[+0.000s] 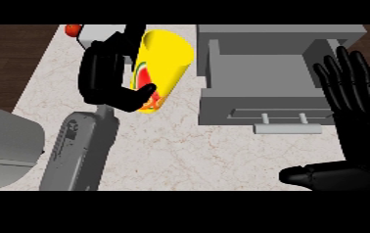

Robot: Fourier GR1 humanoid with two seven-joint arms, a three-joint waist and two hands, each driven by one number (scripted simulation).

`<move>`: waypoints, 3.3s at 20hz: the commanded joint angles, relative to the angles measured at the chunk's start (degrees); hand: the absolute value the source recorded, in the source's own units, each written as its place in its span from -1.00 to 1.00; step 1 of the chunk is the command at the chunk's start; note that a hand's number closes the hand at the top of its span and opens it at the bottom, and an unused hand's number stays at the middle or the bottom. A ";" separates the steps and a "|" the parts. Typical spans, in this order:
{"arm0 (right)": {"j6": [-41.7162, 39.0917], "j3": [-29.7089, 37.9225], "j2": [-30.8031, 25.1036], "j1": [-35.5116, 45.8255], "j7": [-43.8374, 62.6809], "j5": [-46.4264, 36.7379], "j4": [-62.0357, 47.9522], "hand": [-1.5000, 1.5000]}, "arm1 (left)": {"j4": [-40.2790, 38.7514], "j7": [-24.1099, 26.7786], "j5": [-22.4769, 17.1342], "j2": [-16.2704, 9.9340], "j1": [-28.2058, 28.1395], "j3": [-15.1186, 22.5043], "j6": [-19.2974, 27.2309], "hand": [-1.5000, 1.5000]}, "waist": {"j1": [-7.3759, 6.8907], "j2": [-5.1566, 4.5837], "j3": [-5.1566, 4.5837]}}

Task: Pick up the cup, place it into the drawer and close the drawer

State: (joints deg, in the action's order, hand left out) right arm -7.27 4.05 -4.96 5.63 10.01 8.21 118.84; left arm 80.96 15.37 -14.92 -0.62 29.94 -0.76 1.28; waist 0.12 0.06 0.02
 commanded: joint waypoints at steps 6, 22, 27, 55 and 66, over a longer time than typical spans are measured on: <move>-1.53 -1.01 0.69 -2.57 -3.61 -1.09 -1.08 -1.00 | -6.75 -7.30 2.87 -1.03 16.13 -0.43 6.76 1.00 | 0.35 -0.13 0.00; -1.35 1.91 -1.78 1.71 1.17 2.31 -0.81 -1.00 | -33.95 -2.32 -3.03 0.62 35.84 10.30 20.94 1.00 | 1.99 -0.42 0.00; -2.18 -0.25 -0.70 -1.05 -0.26 0.93 -0.38 -1.00 | -42.99 2.51 -6.28 0.62 38.68 10.42 19.38 1.00 | 2.19 -0.50 0.00; -3.50 0.97 -0.92 5.55 -1.62 4.52 -4.91 -1.00 | -58.99 1.84 -19.96 0.62 47.42 35.26 26.93 -1.00 | 6.63 -1.68 0.10; -5.42 1.14 -0.56 0.86 -0.13 9.77 -1.14 -1.00 | -54.10 12.55 -28.95 0.62 46.85 29.09 22.06 -1.00 | 3.66 -0.85 0.00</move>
State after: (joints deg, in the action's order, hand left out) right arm -11.88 5.35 -5.43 8.14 8.68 16.04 116.06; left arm 26.55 24.20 -41.53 0.00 75.53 31.57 25.60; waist 4.94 -1.07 0.05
